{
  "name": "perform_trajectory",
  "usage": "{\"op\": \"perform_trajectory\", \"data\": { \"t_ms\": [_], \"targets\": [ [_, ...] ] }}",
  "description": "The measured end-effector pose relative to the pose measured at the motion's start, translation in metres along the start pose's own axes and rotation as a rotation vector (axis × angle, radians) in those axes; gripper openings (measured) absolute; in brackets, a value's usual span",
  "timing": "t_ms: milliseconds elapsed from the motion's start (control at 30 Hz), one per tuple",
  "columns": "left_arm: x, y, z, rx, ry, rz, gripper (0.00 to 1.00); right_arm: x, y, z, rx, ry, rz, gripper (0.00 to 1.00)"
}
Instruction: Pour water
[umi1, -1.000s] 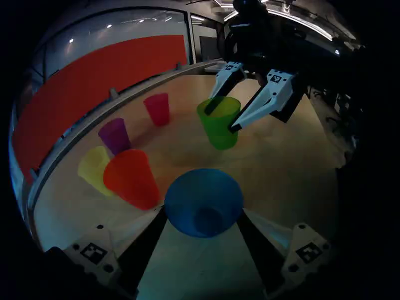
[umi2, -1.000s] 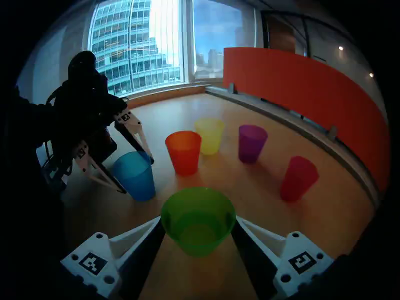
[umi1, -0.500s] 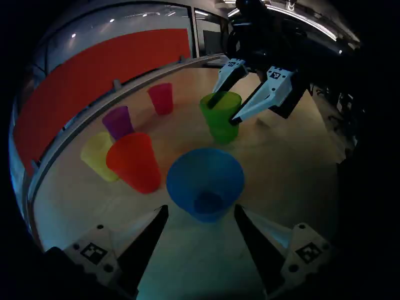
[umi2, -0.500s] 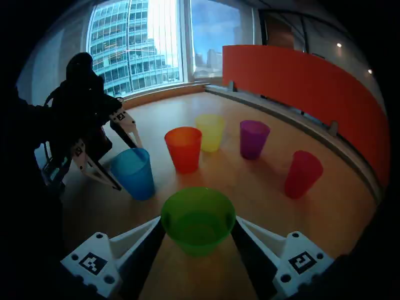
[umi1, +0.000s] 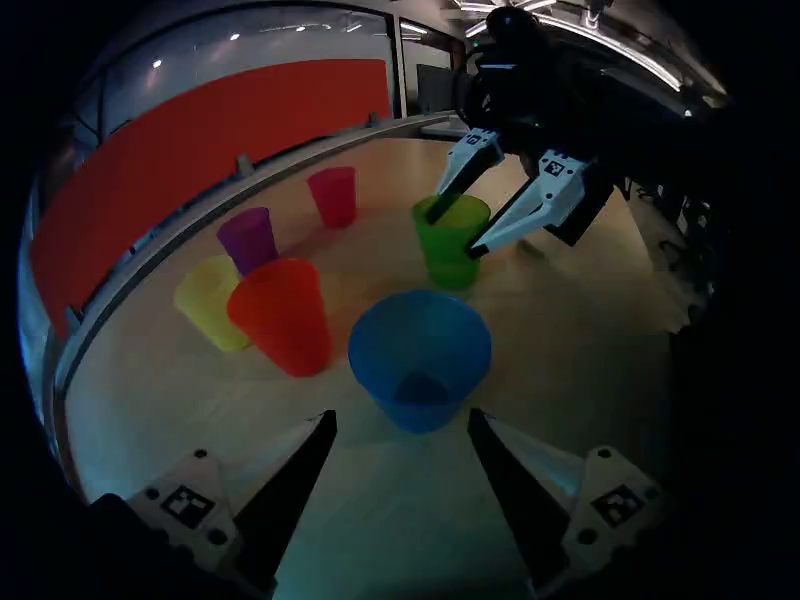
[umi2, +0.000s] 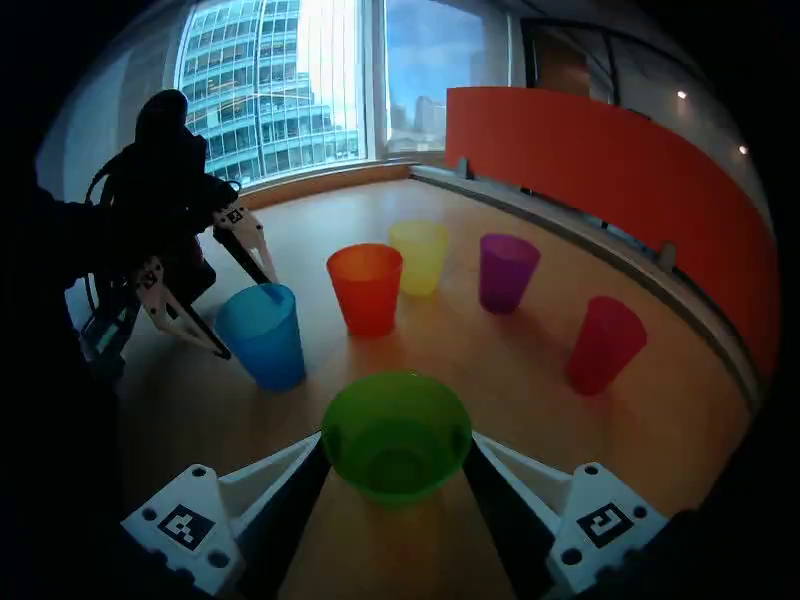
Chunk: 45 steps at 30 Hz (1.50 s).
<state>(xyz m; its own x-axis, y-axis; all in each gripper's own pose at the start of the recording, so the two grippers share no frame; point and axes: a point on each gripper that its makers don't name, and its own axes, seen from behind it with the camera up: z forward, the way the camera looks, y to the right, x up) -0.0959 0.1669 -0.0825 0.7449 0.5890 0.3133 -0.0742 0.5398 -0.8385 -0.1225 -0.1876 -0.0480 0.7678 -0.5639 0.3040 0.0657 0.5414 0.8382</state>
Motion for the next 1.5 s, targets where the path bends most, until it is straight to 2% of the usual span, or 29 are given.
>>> {"op": "perform_trajectory", "data": {
  "t_ms": [200, 333, 467, 700, 1000, 1267, 1500],
  "targets": [
    [-0.001, -0.001, -0.002, 0.008, -0.003, 0.006, 0.98, -0.001, 0.001, -0.002, -0.013, -0.001, -0.002, 0.92],
    [-0.001, -0.002, -0.004, 0.009, 0.001, 0.002, 0.98, 0.002, 0.002, -0.004, -0.023, 0.009, 0.017, 1.00],
    [-0.001, -0.003, -0.007, 0.019, 0.003, -0.005, 0.98, 0.000, 0.003, -0.007, -0.031, 0.009, 0.036, 1.00],
    [-0.004, -0.007, -0.017, 0.051, 0.009, -0.015, 0.98, -0.004, 0.002, -0.018, -0.056, 0.015, 0.033, 1.00],
    [-0.010, -0.014, -0.036, 0.118, 0.033, -0.058, 0.98, -0.017, 0.003, -0.044, -0.100, 0.027, 0.049, 1.00],
    [-0.015, -0.024, -0.054, 0.186, 0.063, -0.118, 0.98, -0.030, 0.005, -0.073, -0.154, 0.045, 0.079, 1.00],
    [-0.021, -0.029, -0.066, 0.235, 0.069, -0.133, 0.98, -0.036, 0.008, -0.092, -0.196, 0.060, 0.092, 1.00]
  ]
}}
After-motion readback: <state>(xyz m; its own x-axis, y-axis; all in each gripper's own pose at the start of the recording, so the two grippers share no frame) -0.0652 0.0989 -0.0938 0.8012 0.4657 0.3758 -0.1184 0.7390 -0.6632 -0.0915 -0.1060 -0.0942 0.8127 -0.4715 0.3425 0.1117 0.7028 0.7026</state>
